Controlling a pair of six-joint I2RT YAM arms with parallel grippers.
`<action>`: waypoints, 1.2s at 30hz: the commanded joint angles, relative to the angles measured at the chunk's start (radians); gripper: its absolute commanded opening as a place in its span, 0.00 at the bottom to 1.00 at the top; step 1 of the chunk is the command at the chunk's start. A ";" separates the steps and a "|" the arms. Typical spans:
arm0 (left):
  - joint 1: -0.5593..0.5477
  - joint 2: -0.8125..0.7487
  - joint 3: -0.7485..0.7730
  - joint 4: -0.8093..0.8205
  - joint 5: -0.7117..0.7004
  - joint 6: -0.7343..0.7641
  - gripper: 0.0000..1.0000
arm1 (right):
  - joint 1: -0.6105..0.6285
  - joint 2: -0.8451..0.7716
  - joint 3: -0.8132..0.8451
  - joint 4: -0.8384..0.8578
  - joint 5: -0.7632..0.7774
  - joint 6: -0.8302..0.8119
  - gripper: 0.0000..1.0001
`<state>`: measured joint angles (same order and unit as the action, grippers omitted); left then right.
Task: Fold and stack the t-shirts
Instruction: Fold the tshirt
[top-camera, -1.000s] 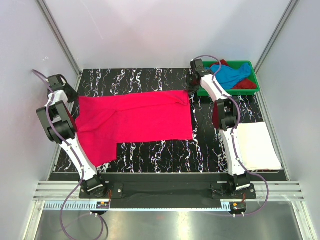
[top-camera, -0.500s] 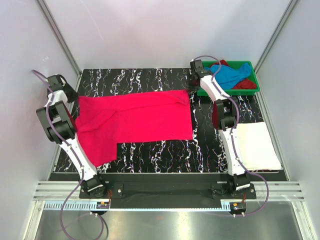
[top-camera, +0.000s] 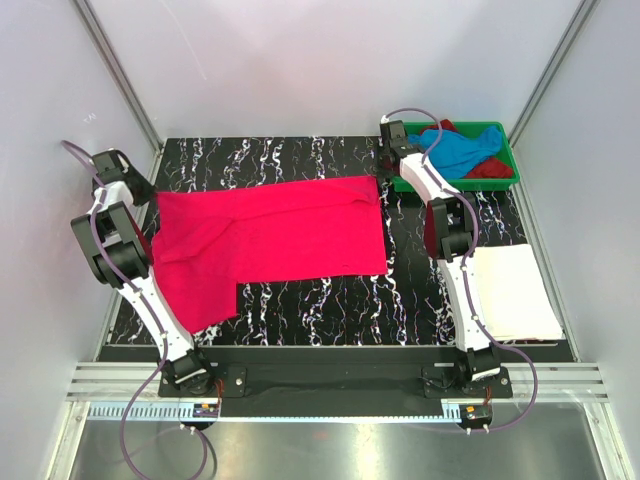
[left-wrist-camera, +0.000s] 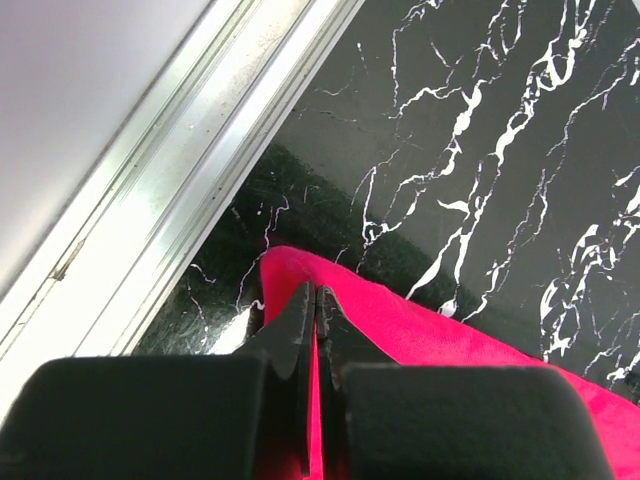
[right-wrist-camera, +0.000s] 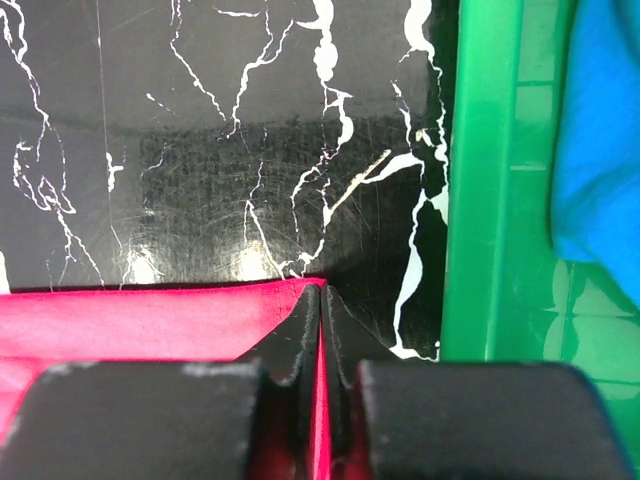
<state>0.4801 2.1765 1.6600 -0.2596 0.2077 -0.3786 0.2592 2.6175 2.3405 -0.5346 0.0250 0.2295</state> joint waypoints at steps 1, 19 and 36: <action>0.035 0.014 0.043 0.031 0.022 -0.039 0.11 | 0.003 -0.039 0.041 0.007 -0.007 -0.019 0.17; -0.024 -0.384 -0.268 -0.129 -0.123 -0.097 0.54 | 0.020 -0.367 -0.305 -0.160 -0.206 0.010 0.29; -0.261 -0.482 -0.494 -0.112 0.004 -0.189 0.41 | 0.043 -0.372 -0.478 -0.050 -0.255 0.042 0.21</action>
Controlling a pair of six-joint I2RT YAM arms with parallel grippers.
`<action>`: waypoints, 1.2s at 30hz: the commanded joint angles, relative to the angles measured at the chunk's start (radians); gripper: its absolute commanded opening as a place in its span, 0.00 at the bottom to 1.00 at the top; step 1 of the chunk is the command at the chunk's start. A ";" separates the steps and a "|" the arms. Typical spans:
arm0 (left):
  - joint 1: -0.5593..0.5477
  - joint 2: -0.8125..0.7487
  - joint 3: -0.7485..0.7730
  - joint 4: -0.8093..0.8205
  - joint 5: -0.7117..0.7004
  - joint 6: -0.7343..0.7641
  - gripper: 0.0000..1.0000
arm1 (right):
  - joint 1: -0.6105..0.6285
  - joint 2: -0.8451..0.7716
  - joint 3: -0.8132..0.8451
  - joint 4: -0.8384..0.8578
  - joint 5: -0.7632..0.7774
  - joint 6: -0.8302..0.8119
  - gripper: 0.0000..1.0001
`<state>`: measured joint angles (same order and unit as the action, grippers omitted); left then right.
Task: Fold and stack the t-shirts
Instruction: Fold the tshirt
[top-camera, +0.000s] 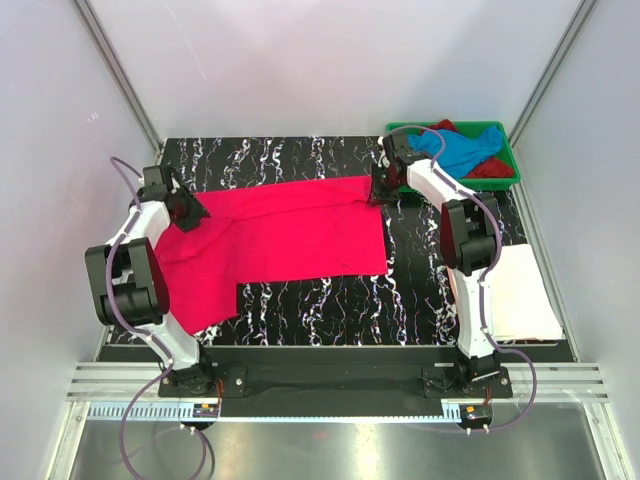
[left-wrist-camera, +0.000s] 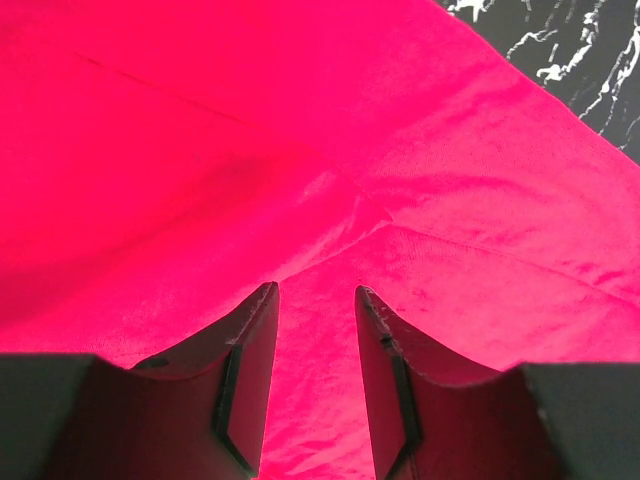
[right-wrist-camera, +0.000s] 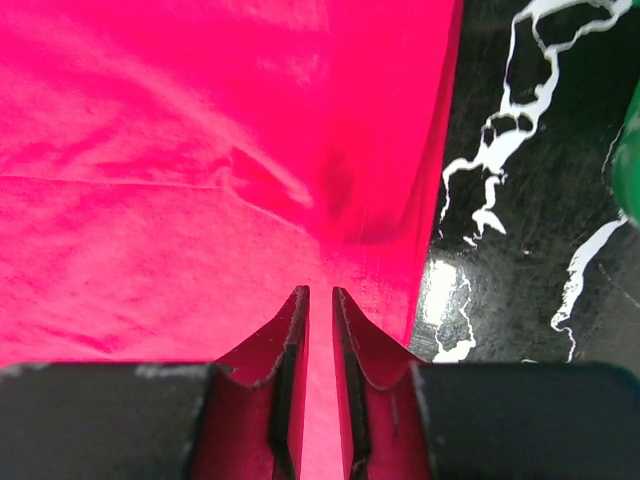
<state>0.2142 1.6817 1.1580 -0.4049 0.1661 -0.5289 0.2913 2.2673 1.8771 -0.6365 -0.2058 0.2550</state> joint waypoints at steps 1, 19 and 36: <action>-0.004 0.028 0.014 0.029 0.047 -0.040 0.41 | 0.011 -0.017 -0.012 0.051 -0.018 0.018 0.21; -0.015 0.069 0.077 -0.023 0.053 -0.045 0.39 | 0.009 0.025 0.001 0.120 0.000 0.049 0.13; -0.009 0.096 0.048 -0.029 0.050 -0.083 0.37 | 0.009 0.020 -0.076 0.192 0.201 0.032 0.11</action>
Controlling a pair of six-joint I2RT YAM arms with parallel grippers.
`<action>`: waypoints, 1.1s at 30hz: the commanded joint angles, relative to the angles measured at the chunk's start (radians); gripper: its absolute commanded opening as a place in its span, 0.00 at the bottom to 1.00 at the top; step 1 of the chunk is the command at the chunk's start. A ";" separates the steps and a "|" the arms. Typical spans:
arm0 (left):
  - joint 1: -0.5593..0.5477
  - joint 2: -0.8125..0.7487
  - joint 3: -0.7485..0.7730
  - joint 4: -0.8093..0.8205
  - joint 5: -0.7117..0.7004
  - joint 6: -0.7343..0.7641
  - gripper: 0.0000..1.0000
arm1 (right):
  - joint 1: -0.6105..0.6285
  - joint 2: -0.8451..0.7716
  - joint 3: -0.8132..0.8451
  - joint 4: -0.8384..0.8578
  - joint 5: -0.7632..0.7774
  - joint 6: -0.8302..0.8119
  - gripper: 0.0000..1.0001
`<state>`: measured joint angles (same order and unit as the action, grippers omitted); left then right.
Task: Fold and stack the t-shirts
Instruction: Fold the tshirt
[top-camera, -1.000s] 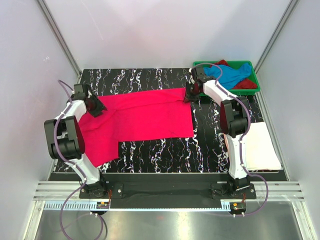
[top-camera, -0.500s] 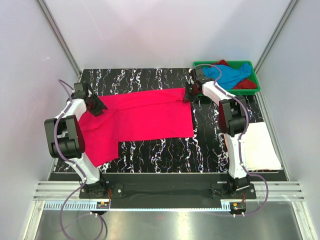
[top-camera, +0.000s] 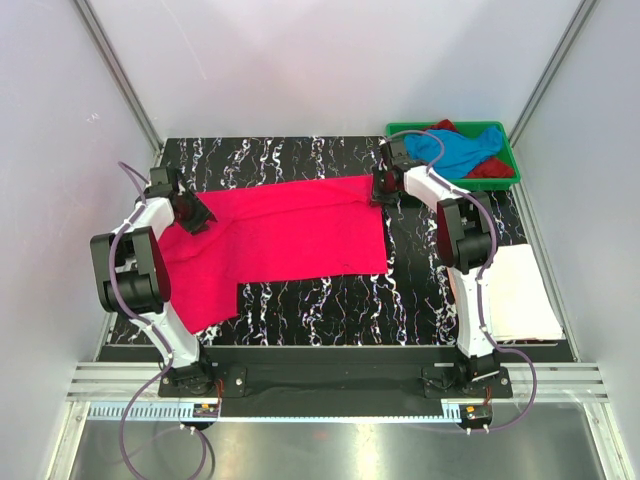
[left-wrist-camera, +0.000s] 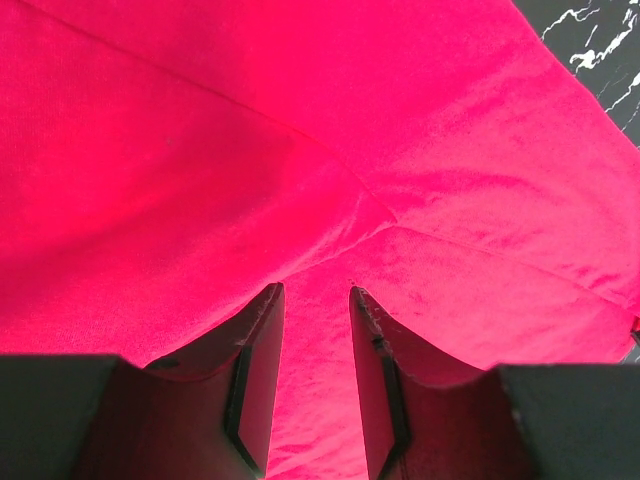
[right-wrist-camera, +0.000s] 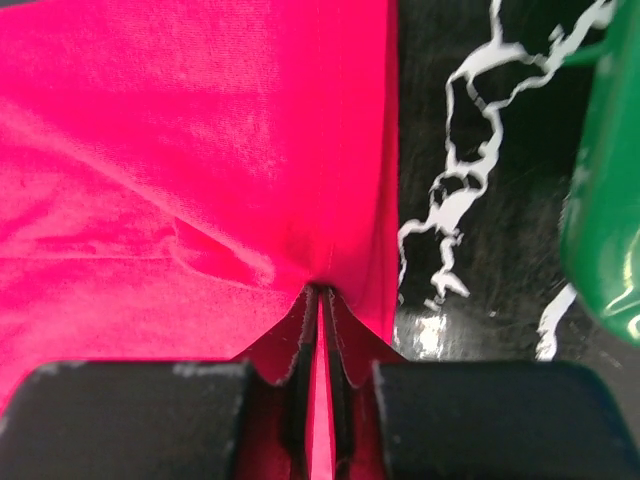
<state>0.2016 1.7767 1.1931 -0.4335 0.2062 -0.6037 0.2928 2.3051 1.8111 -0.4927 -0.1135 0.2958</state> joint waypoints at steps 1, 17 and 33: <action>0.007 0.000 0.016 -0.004 0.013 -0.007 0.37 | 0.008 -0.015 -0.006 0.046 0.109 -0.010 0.12; 0.016 -0.007 0.010 0.007 0.013 -0.001 0.37 | -0.001 -0.113 -0.004 -0.027 0.189 0.261 0.40; 0.124 0.138 0.100 -0.175 -0.123 -0.084 0.37 | -0.007 -0.101 -0.052 0.031 0.204 0.562 0.43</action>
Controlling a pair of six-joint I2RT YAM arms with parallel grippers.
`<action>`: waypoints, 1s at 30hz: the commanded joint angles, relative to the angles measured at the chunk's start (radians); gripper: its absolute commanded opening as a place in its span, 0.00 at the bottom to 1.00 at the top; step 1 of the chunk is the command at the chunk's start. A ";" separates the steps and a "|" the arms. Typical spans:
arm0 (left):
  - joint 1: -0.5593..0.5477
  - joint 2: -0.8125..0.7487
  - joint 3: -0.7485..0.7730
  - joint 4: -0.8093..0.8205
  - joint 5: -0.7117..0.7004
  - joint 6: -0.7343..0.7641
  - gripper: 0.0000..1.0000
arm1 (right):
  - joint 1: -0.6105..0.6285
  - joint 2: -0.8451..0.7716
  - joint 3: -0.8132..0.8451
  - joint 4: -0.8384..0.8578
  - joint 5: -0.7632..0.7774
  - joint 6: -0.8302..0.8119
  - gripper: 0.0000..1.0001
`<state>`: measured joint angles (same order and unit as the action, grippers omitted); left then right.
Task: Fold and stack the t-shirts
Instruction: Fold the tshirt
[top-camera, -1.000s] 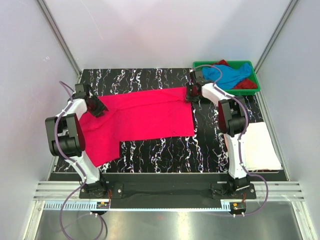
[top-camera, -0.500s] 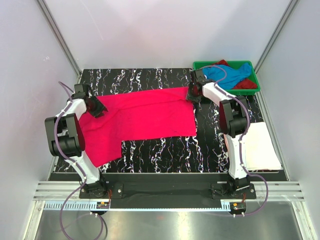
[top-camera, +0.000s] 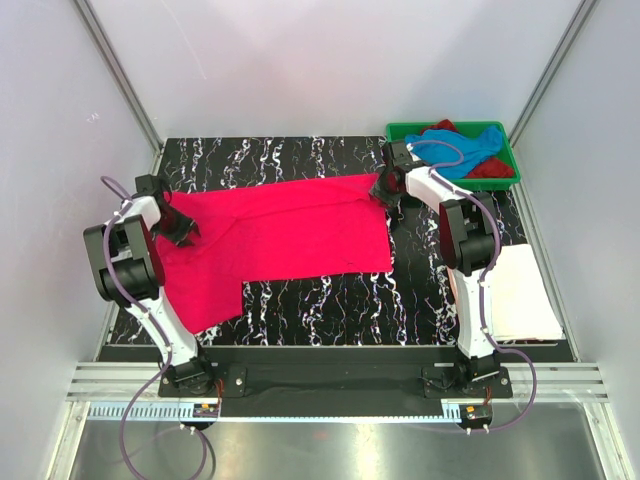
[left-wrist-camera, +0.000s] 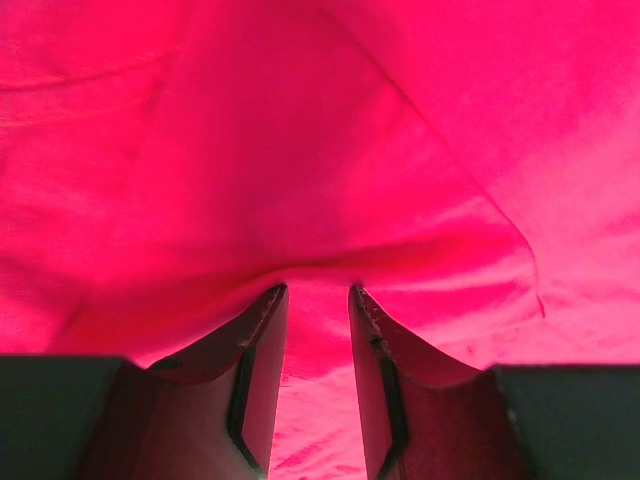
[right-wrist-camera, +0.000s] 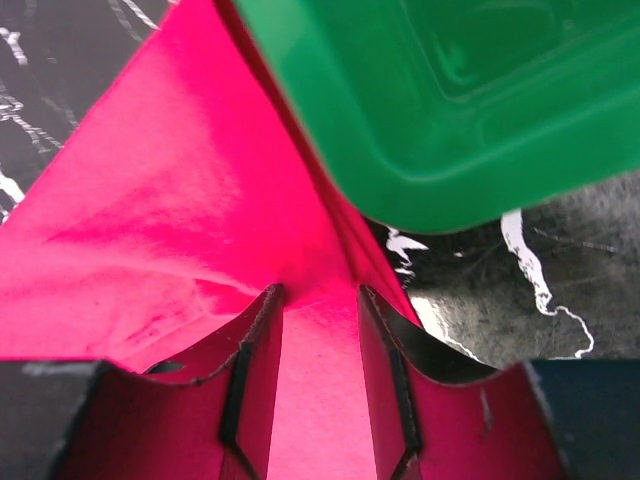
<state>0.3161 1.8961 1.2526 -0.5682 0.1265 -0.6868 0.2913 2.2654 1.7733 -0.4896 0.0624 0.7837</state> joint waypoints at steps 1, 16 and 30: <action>0.011 0.018 0.042 -0.041 -0.045 0.001 0.37 | -0.006 -0.060 -0.012 0.019 0.028 0.077 0.43; 0.015 0.014 0.021 -0.032 -0.051 0.021 0.37 | -0.032 -0.037 -0.015 0.037 0.050 0.089 0.34; 0.018 0.014 0.025 -0.036 -0.050 0.029 0.37 | -0.035 -0.030 0.008 0.025 0.010 0.039 0.29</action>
<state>0.3260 1.9041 1.2617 -0.5861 0.1135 -0.6807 0.2535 2.2654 1.7576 -0.4679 0.0616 0.8429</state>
